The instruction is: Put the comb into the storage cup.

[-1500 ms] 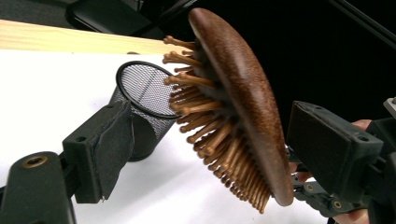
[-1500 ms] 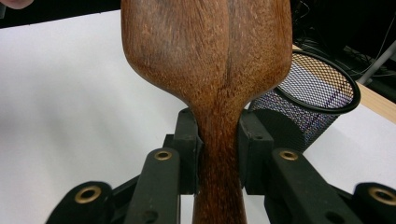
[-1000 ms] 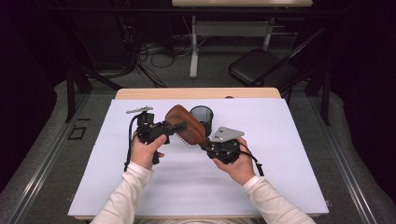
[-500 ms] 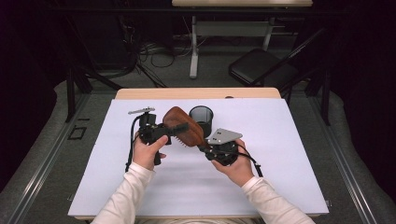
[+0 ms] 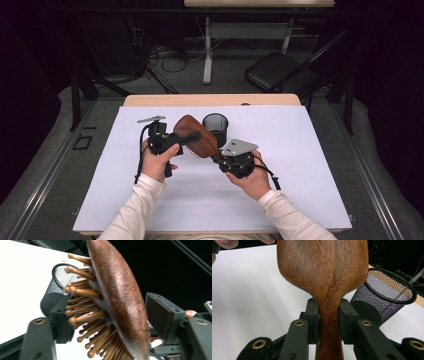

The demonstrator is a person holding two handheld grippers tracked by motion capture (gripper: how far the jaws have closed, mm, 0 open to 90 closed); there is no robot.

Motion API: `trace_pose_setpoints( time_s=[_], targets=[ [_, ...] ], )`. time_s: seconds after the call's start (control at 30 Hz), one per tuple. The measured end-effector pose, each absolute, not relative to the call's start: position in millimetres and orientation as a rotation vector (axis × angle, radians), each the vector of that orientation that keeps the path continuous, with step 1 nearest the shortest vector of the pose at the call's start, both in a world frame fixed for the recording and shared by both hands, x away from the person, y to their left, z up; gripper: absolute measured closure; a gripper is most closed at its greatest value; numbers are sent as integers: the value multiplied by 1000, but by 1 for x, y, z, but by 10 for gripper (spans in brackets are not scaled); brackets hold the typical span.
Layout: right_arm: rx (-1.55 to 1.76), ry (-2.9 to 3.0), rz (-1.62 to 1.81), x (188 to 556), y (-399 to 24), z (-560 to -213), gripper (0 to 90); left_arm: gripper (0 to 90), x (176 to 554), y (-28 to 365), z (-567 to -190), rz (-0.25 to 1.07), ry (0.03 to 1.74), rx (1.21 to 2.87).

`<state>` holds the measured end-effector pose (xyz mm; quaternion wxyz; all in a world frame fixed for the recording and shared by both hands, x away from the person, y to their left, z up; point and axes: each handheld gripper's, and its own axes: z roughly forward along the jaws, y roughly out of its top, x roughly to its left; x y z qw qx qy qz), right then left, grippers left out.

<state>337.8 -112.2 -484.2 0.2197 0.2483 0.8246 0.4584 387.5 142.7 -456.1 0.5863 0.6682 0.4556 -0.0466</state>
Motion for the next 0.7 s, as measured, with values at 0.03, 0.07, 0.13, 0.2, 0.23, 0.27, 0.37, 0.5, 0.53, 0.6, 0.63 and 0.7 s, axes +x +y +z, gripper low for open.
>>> trace_pose_setpoints(
  time_s=[0.03, 0.07, 0.13, 0.2, 0.23, 0.27, 0.37, 0.5, 0.53, 0.6, 0.63, 0.7],
  targets=[
    [687, 2279, 1270, 338, -112, -484, 729, 327, 388, 143, -456, -113, 1062, 1552],
    [687, 2276, 1269, 338, -112, -484, 729, 333, 388, 144, -457, -121, 1062, 1549],
    [683, 2272, 1267, 338, -112, -485, 729, 346, 388, 144, -457, -130, 1065, 1539],
    [684, 2270, 1269, 337, -112, -485, 729, 355, 388, 144, -457, -133, 1066, 1536],
    [679, 2266, 1266, 337, -112, -485, 728, 355, 389, 145, -458, -143, 1071, 1528],
    [676, 2263, 1263, 337, -112, -486, 728, 357, 389, 145, -458, -143, 1071, 1528],
    [662, 2257, 1248, 335, -110, -487, 729, 366, 389, 146, -459, -145, 1086, 1521],
    [658, 2258, 1247, 336, -109, -488, 728, 375, 390, 147, -460, -156, 1093, 1510],
    [660, 2260, 1244, 336, -109, -489, 729, 375, 390, 147, -461, -161, 1099, 1513],
    [661, 2263, 1243, 336, -109, -490, 728, 380, 390, 147, -462, -172, 1107, 1508],
    [661, 2264, 1240, 336, -108, -491, 729, 386, 390, 147, -462, -180, 1117, 1496],
    [660, 2264, 1240, 336, -108, -491, 729, 396, 390, 148, -463, -186, 1122, 1489]
  ],
)
